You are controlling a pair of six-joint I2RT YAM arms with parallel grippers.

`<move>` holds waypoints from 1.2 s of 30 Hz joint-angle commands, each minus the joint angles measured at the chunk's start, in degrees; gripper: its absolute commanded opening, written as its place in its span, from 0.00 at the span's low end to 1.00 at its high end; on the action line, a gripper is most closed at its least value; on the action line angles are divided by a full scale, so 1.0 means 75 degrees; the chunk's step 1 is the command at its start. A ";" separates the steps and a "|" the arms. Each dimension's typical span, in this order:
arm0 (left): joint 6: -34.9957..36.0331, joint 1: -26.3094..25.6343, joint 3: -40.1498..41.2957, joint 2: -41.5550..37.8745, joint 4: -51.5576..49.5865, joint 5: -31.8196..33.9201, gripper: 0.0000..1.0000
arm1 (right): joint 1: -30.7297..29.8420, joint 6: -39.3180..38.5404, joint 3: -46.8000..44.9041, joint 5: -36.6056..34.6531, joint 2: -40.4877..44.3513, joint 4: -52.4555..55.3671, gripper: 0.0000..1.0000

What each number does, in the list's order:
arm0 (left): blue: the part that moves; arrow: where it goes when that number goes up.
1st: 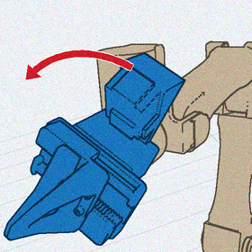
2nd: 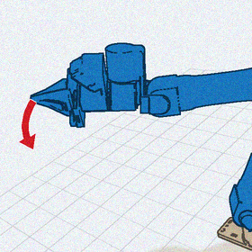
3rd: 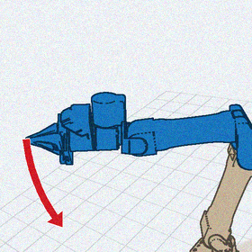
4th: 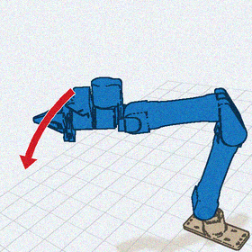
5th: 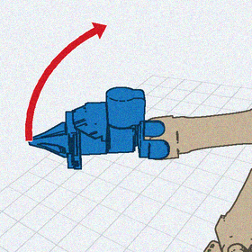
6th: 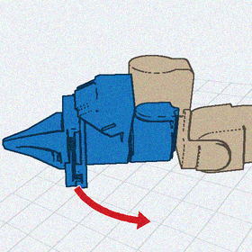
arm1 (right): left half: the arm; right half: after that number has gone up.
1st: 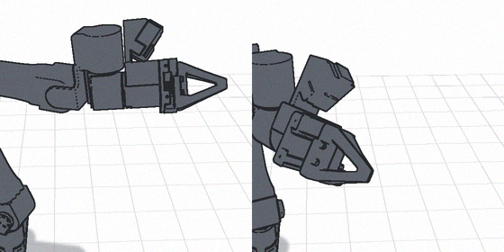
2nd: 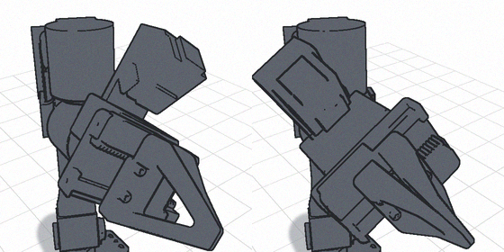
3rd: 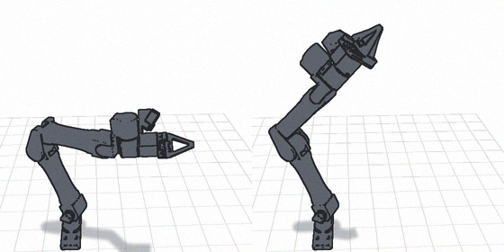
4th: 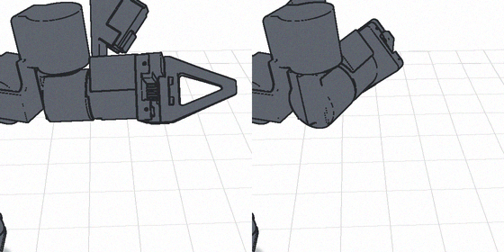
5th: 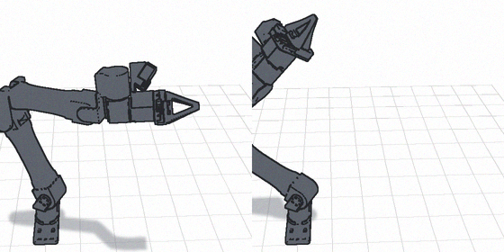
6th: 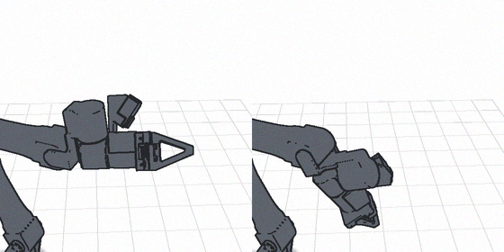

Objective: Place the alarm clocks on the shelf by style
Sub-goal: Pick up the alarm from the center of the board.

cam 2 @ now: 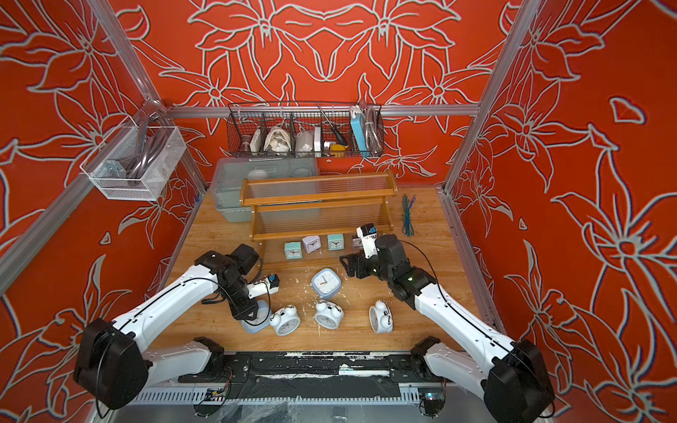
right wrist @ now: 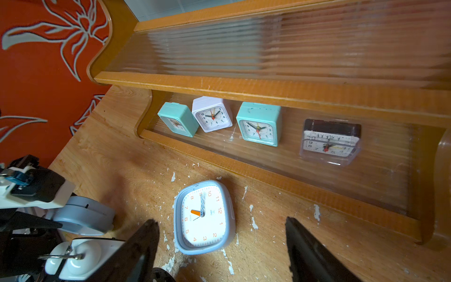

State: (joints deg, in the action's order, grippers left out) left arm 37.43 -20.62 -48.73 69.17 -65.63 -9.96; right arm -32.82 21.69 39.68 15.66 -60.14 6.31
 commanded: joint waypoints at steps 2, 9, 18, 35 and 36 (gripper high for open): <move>0.0196 0.0025 -0.0342 -0.0228 -0.0205 0.0003 0.35 | -0.0068 -0.0273 0.0176 0.0689 -0.0196 -0.0397 0.84; 0.0576 0.0036 -0.1249 -0.0184 -0.0613 -0.0040 0.33 | -0.0365 -0.0808 0.0515 0.1662 -0.0488 -0.0685 0.84; 0.1079 0.0035 -0.2844 -0.0047 -0.1407 -0.0735 0.32 | -0.1189 -0.2021 0.1183 0.2961 -0.0943 -0.0725 0.82; 0.1402 0.0007 -0.3452 -0.0277 -0.1867 -0.1975 0.32 | -0.2402 -0.3138 0.1991 0.3738 -0.2405 -0.1297 0.80; 0.1407 0.0010 -0.3458 -0.0292 -0.1867 -0.2029 0.32 | -0.2463 -0.3139 0.2026 0.3749 -0.2513 -0.1407 0.80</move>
State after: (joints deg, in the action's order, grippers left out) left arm 47.20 -20.62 -73.82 68.51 -78.00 -22.04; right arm -50.04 -0.12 52.86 42.33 -77.60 -1.67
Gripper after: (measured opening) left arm 0.405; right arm 0.802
